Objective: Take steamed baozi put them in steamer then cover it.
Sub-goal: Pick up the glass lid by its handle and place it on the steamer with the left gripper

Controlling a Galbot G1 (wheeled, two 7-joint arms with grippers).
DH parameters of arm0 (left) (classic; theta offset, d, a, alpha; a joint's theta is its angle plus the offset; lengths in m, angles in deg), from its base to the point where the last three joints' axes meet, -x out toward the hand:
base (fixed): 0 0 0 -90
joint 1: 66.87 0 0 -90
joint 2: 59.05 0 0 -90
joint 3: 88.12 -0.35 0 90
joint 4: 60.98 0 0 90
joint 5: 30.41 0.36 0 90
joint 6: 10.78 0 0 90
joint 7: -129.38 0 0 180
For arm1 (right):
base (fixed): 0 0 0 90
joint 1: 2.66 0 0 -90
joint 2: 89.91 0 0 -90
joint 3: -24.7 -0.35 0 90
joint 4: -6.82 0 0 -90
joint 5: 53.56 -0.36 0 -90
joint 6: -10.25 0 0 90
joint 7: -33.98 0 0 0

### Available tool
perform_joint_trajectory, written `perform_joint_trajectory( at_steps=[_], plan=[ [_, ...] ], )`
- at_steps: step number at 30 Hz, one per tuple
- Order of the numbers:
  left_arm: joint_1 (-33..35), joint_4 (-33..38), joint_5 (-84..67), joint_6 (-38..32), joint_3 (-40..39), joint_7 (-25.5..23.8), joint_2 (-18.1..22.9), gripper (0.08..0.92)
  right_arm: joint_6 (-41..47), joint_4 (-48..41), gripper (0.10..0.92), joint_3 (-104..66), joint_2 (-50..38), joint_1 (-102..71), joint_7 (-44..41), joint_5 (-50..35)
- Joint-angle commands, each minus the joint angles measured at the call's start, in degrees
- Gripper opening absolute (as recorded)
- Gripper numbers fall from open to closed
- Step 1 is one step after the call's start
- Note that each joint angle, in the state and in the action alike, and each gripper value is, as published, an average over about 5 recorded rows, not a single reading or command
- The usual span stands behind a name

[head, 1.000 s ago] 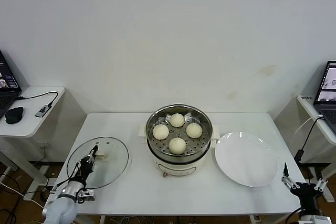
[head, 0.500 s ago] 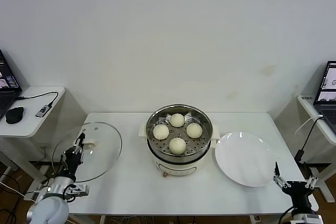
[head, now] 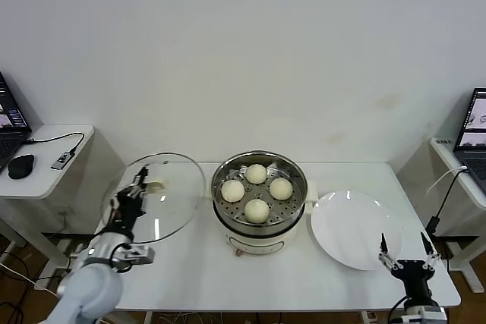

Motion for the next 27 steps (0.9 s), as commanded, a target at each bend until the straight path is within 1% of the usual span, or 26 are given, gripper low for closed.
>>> perform_joint_trajectory(
  at_steps=[1, 6, 10, 14, 20, 27],
  plan=[
    [-16.6, 1.0, 2.1, 9.8, -21.0, -6.4, 1.2, 0.147, -0.6, -1.3, 0.823, 2.3, 1.3, 1.0, 0.6, 4.3],
    [-22.2, -1.4, 7.0, 12.8, -25.8, -10.7, 5.0, 0.147, -0.7, -1.9, 0.823, 3.5, 1.5, 1.4, 0.7, 5.5],
    [-24.2, -2.9, 12.8, 14.4, -28.1, -14.0, 9.0, 0.147, -0.7, -2.3, 0.823, 3.9, 1.5, 1.7, 0.7, 6.0],
    [-25.1, -5.1, 19.0, 14.7, -29.1, -16.6, 14.1, 0.147, -0.7, -2.6, 0.823, 4.2, 1.5, 1.9, 0.7, 6.5],
    [-26.1, -9.4, 23.6, 14.8, -29.3, -18.0, 21.1, 0.147, -0.7, -3.0, 0.823, 4.8, 1.6, 2.1, 0.7, 7.1],
    [-26.4, -12.4, 26.0, 14.8, -29.7, -19.0, 25.7, 0.147, -0.9, -3.4, 0.823, 4.9, 1.5, 2.0, 0.6, 7.5]
  ],
)
